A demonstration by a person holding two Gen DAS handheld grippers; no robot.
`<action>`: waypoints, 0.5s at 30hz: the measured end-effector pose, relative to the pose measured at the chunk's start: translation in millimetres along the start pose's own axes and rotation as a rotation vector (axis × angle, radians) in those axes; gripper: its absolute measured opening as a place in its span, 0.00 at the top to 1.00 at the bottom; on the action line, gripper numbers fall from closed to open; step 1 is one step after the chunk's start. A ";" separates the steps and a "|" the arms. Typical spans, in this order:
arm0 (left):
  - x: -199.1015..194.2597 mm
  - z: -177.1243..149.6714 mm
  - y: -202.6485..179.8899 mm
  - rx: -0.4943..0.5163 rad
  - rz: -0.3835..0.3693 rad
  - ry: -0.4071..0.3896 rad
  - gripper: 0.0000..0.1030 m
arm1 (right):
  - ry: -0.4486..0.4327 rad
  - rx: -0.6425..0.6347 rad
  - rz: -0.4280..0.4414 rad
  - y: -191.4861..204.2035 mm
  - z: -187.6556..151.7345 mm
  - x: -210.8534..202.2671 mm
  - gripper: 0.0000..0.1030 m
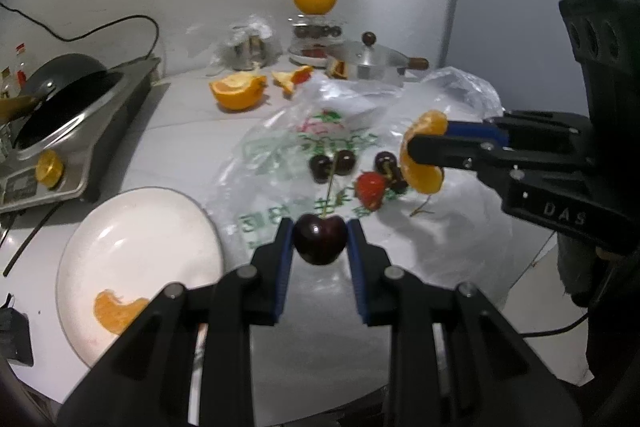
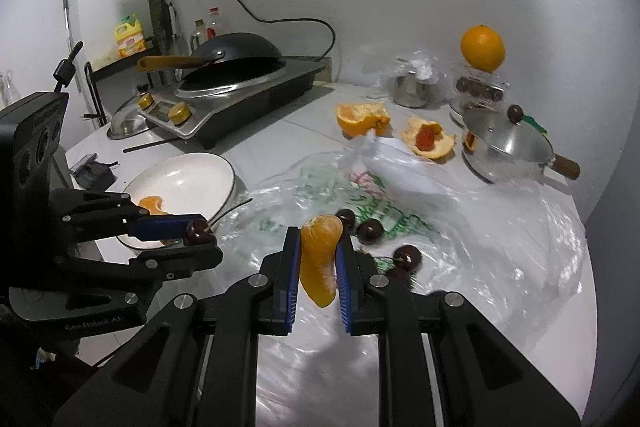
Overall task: Organize fruits
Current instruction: 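Carry the cherry and mandarin segment in both tools over the white plate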
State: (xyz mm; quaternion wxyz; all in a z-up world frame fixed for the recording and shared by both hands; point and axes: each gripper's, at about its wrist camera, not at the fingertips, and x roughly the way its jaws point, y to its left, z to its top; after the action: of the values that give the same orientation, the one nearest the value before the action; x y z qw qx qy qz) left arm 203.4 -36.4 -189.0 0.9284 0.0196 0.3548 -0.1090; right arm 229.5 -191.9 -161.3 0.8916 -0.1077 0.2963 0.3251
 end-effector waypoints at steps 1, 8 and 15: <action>-1.7 -0.8 4.1 -0.004 0.004 -0.002 0.74 | 0.001 -0.005 0.003 3.6 1.7 1.4 0.83; -14.6 -8.5 33.0 -0.041 0.038 -0.020 0.74 | 0.011 -0.041 0.021 26.6 12.2 12.1 0.83; -22.5 -15.6 59.9 -0.072 0.073 -0.033 0.74 | 0.018 -0.071 0.033 49.2 23.1 24.3 0.83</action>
State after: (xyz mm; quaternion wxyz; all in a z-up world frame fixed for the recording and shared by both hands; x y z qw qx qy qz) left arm 189.8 28.1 -188.3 0.9376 -0.0025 0.3420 -0.0624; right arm 223.3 -132.8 -157.3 0.8789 -0.1375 0.2943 0.3494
